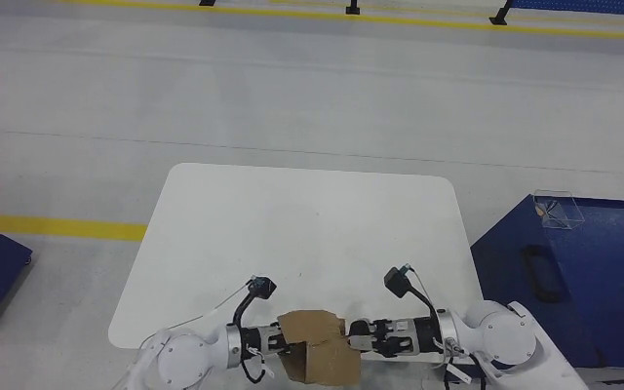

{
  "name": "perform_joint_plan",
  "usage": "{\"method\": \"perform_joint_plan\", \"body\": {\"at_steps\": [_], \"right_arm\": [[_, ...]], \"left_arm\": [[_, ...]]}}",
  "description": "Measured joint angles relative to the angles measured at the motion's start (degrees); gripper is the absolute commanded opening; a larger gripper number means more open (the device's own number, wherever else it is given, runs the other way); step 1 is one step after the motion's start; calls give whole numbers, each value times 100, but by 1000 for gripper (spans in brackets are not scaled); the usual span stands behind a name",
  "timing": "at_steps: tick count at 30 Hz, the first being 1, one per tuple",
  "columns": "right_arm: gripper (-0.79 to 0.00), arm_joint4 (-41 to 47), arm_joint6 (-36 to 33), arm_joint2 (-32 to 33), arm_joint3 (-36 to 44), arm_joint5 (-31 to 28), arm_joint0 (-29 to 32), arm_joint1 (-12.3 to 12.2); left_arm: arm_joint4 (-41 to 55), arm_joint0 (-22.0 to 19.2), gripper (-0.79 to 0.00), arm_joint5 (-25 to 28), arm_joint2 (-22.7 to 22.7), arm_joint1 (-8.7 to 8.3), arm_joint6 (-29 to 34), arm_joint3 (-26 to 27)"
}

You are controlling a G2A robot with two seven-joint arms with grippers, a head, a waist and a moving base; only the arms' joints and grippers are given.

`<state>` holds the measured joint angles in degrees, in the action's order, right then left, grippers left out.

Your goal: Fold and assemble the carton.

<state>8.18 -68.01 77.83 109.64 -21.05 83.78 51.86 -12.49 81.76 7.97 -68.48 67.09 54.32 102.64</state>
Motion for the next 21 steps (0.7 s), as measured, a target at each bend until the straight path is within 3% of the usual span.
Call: {"method": "perform_joint_plan", "body": {"at_steps": [6,13,16,21], "right_arm": [[0,-169,80,68,172,-109,61,-14],[0,433,1042,1213,550,-901,932,-77],[0,603,1065,1364,585,-1037,1093,-82],[0,575,1059,1344,581,-1017,1067,-81]], "left_arm": [[561,-23,-785,-224,-54,17,-144,-110],[994,-2,-785,-460,-30,40,-27,-225],[2131,-217,-785,-1119,83,101,168,-531],[4043,-815,-785,-2692,437,324,-587,-1274]]}}
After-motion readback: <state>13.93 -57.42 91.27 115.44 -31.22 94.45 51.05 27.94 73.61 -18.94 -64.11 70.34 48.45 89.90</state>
